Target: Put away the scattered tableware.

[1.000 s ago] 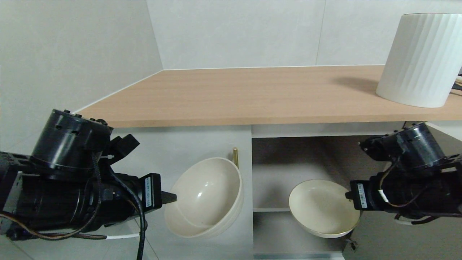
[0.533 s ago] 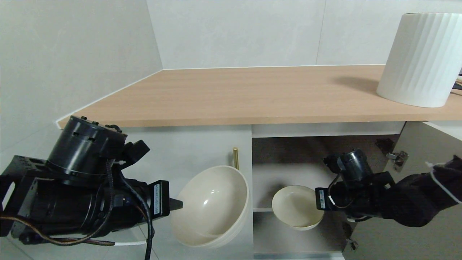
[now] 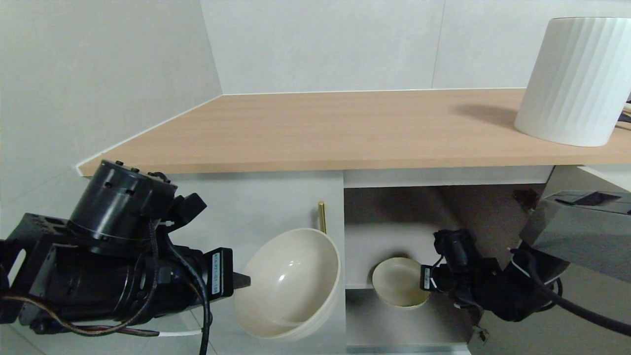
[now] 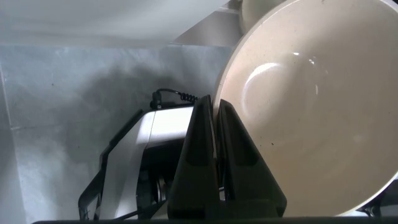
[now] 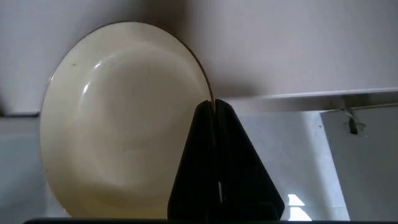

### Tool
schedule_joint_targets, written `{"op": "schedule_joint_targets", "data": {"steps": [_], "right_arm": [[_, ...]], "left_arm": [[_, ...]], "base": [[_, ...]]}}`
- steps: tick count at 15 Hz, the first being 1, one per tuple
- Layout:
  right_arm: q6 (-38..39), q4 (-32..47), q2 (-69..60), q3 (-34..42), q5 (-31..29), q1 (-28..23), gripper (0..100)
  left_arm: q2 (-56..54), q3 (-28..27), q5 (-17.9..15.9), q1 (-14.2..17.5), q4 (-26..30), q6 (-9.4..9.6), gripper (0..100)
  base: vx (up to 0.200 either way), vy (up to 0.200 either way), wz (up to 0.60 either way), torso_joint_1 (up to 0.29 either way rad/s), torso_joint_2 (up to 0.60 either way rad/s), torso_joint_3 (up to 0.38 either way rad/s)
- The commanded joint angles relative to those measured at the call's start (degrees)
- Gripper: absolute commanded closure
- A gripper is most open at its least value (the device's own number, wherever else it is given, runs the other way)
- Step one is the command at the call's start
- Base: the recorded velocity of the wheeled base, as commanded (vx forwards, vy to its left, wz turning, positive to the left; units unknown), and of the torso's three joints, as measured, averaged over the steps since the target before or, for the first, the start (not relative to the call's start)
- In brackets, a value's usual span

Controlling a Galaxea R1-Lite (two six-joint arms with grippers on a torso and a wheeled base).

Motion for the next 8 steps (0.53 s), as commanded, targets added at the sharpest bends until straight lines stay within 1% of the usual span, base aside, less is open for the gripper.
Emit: {"op": "schedule_joint_targets", "data": {"steps": [1, 2, 3, 6, 8], "right_arm": [[0.0, 0.06, 3.47, -1.42, -0.74, -0.78, 100], [0.18, -0.03, 5.23, -3.44, -3.81, -1.4, 100], [0.88, -0.03, 6.02, -4.41, -5.31, -1.49, 100], [3.69, -0.03, 6.28, -6.34, -6.01, -1.92, 100], [4.49, -0.03, 6.64, -8.1, -8.91, -2.45, 100]], "left_arm": [[0.09, 0.03, -0.03, -0.05, 0.01, -0.03, 100], [0.0, 0.03, 0.05, -0.05, 0.01, -0.03, 100], [0.0, 0.03, 0.05, -0.05, 0.01, -0.03, 100], [0.09, 0.03, -0.03, -0.05, 0.01, -0.03, 100], [0.09, 0.03, -0.03, -0.05, 0.01, -0.03, 100]], "base": [[0.0, 0.0, 0.0, 0.0, 0.0, 0.0], [0.0, 0.0, 0.0, 0.0, 0.0, 0.0], [0.0, 0.0, 0.0, 0.0, 0.0, 0.0], [0.0, 0.0, 0.0, 0.0, 0.0, 0.0], [0.0, 0.0, 0.0, 0.0, 0.0, 0.0]]}}
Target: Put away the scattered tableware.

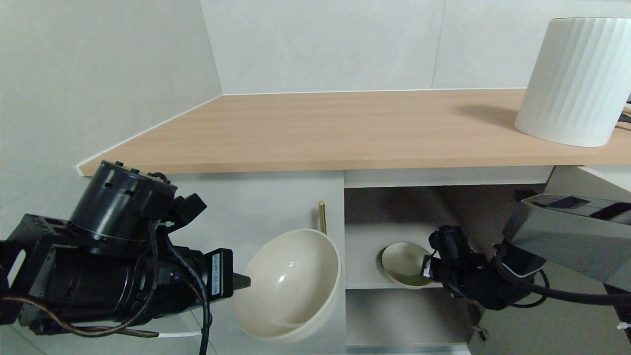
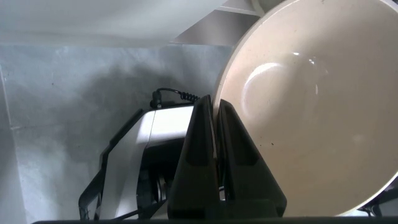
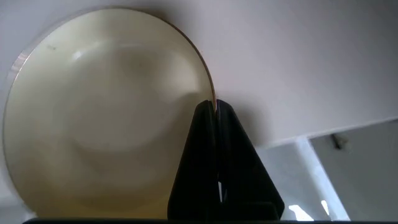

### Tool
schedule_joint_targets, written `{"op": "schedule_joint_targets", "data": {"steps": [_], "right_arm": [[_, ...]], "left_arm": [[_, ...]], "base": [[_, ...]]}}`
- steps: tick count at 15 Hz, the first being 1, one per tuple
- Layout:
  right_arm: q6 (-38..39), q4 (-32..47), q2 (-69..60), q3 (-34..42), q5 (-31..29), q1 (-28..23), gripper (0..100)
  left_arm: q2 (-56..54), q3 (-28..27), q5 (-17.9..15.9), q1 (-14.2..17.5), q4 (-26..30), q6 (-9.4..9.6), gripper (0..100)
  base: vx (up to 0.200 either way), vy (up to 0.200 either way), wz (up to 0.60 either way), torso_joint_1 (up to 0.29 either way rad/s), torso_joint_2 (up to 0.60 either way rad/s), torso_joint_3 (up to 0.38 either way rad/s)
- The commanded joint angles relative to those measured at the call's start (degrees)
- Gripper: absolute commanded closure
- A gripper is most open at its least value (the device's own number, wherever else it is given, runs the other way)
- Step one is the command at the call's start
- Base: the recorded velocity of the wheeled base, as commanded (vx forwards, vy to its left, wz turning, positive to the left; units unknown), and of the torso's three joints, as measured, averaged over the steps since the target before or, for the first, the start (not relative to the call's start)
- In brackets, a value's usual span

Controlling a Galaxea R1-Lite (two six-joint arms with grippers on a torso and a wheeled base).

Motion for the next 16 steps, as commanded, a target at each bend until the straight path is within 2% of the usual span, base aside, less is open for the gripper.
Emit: {"op": "schedule_joint_targets", "data": {"steps": [1, 16], "right_arm": [[0.71, 0.02, 1.3, -1.84, -1.07, -0.38, 100], [0.97, 0.02, 2.17, -5.1, -3.18, -0.73, 100]], "left_arm": [[0.09, 0.07, 0.07, -0.02, -0.01, -0.03, 100], [0.26, 0.07, -0.02, -0.02, -0.01, -0.03, 100]], "base": [[0.0, 0.0, 0.0, 0.0, 0.0, 0.0], [0.0, 0.0, 0.0, 0.0, 0.0, 0.0]]}}
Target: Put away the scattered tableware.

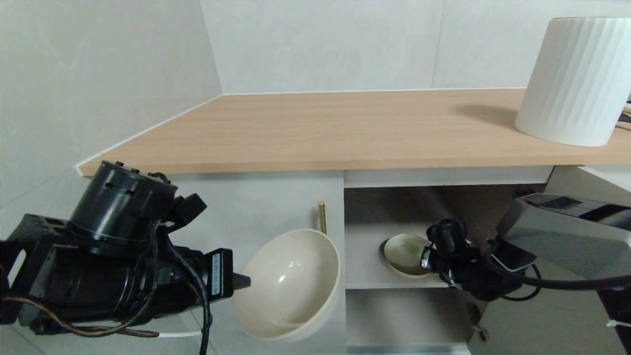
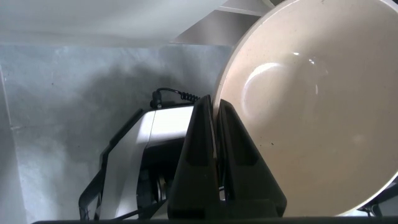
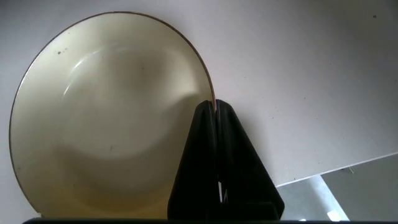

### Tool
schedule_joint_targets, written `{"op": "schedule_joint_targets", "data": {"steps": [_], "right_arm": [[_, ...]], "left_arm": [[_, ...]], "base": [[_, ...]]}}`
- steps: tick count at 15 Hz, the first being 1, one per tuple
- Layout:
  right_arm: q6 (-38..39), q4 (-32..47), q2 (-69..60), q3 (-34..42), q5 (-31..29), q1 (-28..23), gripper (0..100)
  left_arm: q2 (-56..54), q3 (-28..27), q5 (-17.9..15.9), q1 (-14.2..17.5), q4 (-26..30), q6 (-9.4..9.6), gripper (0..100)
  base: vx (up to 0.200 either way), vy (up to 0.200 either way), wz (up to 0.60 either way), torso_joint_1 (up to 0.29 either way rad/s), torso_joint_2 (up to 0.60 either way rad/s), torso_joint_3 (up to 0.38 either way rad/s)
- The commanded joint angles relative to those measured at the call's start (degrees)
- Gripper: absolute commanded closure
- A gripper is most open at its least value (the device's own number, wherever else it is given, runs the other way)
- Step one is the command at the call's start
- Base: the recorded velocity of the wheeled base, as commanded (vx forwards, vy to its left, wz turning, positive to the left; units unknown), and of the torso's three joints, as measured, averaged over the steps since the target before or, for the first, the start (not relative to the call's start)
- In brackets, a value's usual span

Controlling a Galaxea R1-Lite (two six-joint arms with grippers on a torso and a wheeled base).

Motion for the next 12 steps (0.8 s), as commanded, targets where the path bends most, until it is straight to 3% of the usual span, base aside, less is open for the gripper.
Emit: {"op": "schedule_joint_targets", "data": {"steps": [1, 2, 6, 9, 10, 12], "right_arm": [[-0.03, -0.05, -0.14, -0.03, -0.06, 0.02, 100], [0.05, -0.05, -0.14, -0.03, -0.06, 0.02, 0], [-0.12, 0.39, -5.94, 3.67, 0.82, 0.37, 0], [-3.11, 1.0, -19.3, 13.33, 8.65, 4.5, 0], [-6.62, 3.02, -23.08, 15.97, 10.75, 5.55, 0], [-10.32, 14.98, -32.84, 17.11, 15.5, 8.72, 0]], "left_arm": [[0.44, 0.07, 0.0, 0.0, -0.01, -0.03, 100], [0.7, 0.07, -0.08, 0.0, -0.01, -0.03, 100], [2.55, -0.02, 0.18, -2.63, -0.01, -0.12, 100], [6.15, -0.11, 0.79, -6.76, -0.01, -0.12, 100], [7.65, -0.11, 1.85, -7.82, 0.08, -0.12, 100], [13.01, -0.02, 5.19, -10.28, 0.08, -0.03, 100]], "base": [[0.0, 0.0, 0.0, 0.0, 0.0, 0.0], [0.0, 0.0, 0.0, 0.0, 0.0, 0.0], [0.0, 0.0, 0.0, 0.0, 0.0, 0.0], [0.0, 0.0, 0.0, 0.0, 0.0, 0.0], [0.0, 0.0, 0.0, 0.0, 0.0, 0.0], [0.0, 0.0, 0.0, 0.0, 0.0, 0.0]]}}
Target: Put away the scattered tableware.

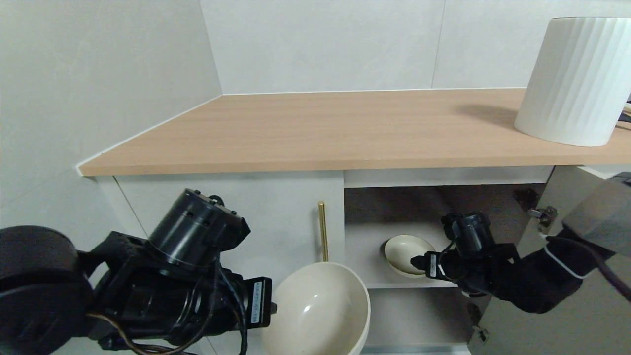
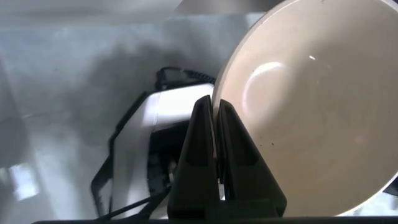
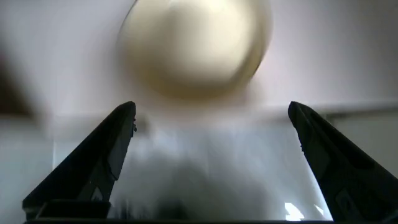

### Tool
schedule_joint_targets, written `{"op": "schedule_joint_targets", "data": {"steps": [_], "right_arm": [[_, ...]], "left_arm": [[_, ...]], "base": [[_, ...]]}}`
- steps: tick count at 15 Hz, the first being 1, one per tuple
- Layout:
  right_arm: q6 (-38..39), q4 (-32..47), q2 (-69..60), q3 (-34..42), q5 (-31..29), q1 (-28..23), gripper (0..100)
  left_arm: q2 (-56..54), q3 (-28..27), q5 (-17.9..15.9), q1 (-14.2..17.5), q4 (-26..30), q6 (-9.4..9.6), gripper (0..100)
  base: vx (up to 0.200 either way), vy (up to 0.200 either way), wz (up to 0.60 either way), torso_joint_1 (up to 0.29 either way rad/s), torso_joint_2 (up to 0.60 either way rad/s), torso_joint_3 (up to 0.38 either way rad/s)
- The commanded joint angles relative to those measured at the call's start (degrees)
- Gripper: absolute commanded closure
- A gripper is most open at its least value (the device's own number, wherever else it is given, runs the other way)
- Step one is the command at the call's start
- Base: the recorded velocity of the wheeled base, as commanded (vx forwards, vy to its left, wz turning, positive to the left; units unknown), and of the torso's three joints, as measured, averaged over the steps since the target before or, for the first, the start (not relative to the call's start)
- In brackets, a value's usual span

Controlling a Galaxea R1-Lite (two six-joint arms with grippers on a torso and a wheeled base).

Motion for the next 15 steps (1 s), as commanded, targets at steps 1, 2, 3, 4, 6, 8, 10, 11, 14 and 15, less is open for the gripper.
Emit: {"op": "schedule_joint_targets", "data": {"steps": [1, 2, 3, 4, 6, 8, 10, 11, 14, 15], "right_arm": [[-3.0, 13.33, -16.21, 2.21, 6.16, 5.38, 0], [-3.0, 18.42, -19.38, 1.41, 8.98, 6.78, 0], [-3.0, 23.87, -24.03, 0.8, 14.07, 9.15, 0], [-3.18, 25.89, -26.41, 0.8, 15.74, 10.56, 0], [-3.36, 31.34, -30.98, 0.36, 16.18, 16.1, 0], [-3.36, 33.01, -31.07, 0.36, 15.13, 21.11, 0], [-3.44, 33.1, -29.22, 0.54, 14.16, 22.6, 0], [-3.97, 33.01, -27.29, 0.54, 14.25, 22.69, 0], [-3.88, 32.66, -20.34, 0.45, 13.63, 24.18, 0], [-3.8, 32.49, -18.32, 0.1, 12.67, 24.27, 0]], "left_arm": [[7.34, 0.07, 3.78, -2.97, 0.05, 0.02, 100], [8.92, 0.07, 5.81, -3.67, -0.04, 0.02, 100], [10.76, 0.07, 8.27, -4.55, -0.04, 0.02, 100], [11.55, 0.16, 9.06, -4.64, 0.05, 0.02, 100], [12.08, 0.07, 9.41, -4.72, -0.04, -0.07, 100], [12.08, -0.02, 9.5, -5.95, -0.12, -0.07, 100], [12.17, -0.2, 9.76, -6.83, -0.21, -0.07, 100], [12.43, -0.37, 9.85, -7.8, -0.3, -0.07, 100], [11.82, -0.37, 10.99, -8.68, -0.39, -0.07, 100], [11.38, -0.37, 11.26, -8.94, -0.48, -0.16, 100]], "base": [[0.0, 0.0, 0.0, 0.0, 0.0, 0.0], [0.0, 0.0, 0.0, 0.0, 0.0, 0.0], [0.0, 0.0, 0.0, 0.0, 0.0, 0.0], [0.0, 0.0, 0.0, 0.0, 0.0, 0.0], [0.0, 0.0, 0.0, 0.0, 0.0, 0.0], [0.0, 0.0, 0.0, 0.0, 0.0, 0.0], [0.0, 0.0, 0.0, 0.0, 0.0, 0.0], [0.0, 0.0, 0.0, 0.0, 0.0, 0.0], [0.0, 0.0, 0.0, 0.0, 0.0, 0.0], [0.0, 0.0, 0.0, 0.0, 0.0, 0.0]]}}
